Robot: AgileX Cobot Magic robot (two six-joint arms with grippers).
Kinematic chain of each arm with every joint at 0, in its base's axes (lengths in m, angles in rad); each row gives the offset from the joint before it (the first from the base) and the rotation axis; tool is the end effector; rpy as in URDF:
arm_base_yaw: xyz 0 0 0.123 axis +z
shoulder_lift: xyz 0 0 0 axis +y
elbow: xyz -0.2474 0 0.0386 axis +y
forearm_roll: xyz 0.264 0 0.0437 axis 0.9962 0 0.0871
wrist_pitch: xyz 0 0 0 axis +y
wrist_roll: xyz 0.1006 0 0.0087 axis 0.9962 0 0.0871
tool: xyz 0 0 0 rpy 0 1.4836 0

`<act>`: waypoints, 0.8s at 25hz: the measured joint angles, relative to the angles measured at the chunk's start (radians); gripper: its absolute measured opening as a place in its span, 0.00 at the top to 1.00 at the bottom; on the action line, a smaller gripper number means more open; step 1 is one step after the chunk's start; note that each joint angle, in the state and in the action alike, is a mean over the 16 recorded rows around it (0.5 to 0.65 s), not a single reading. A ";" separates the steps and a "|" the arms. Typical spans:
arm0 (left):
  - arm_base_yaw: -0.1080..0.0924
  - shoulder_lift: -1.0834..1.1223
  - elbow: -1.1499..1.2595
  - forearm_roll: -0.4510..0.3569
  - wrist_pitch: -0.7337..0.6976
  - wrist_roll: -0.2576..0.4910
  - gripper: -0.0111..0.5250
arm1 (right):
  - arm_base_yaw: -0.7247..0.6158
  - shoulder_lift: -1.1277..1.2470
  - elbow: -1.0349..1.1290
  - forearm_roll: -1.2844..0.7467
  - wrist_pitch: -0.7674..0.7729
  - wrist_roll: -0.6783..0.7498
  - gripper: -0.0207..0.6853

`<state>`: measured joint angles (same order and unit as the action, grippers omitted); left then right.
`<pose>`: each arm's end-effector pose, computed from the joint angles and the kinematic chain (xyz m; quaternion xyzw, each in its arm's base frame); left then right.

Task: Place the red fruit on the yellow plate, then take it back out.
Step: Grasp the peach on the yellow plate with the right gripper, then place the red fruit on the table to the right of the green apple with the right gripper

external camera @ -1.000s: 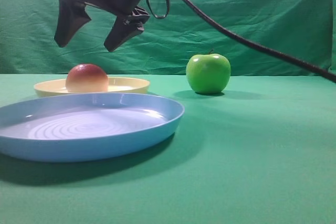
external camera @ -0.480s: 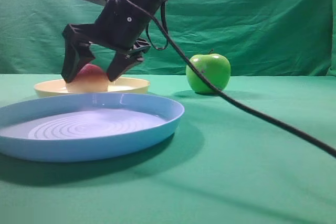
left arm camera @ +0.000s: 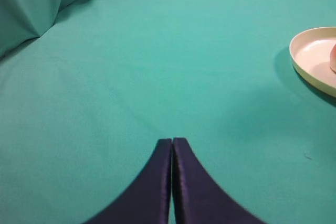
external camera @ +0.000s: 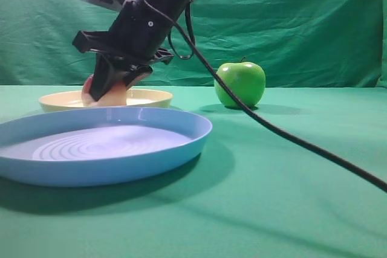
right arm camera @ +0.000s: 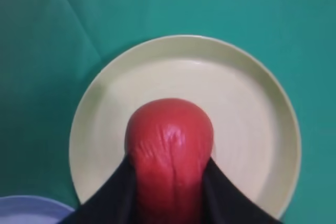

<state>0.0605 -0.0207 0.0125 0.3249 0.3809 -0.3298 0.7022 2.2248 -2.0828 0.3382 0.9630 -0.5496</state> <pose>0.1112 0.0188 0.1758 -0.0706 0.7913 0.0575 0.6046 0.3654 0.3452 0.2205 -0.5112 0.8006 0.1792 0.2562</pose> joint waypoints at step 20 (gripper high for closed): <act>0.000 0.000 0.000 0.000 0.000 0.000 0.98 | -0.230 -0.647 0.602 -0.188 0.099 0.276 0.71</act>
<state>0.0605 -0.0207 0.0125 0.3249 0.3809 -0.3298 0.4718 1.5774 -1.4804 0.1503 1.0621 -0.2737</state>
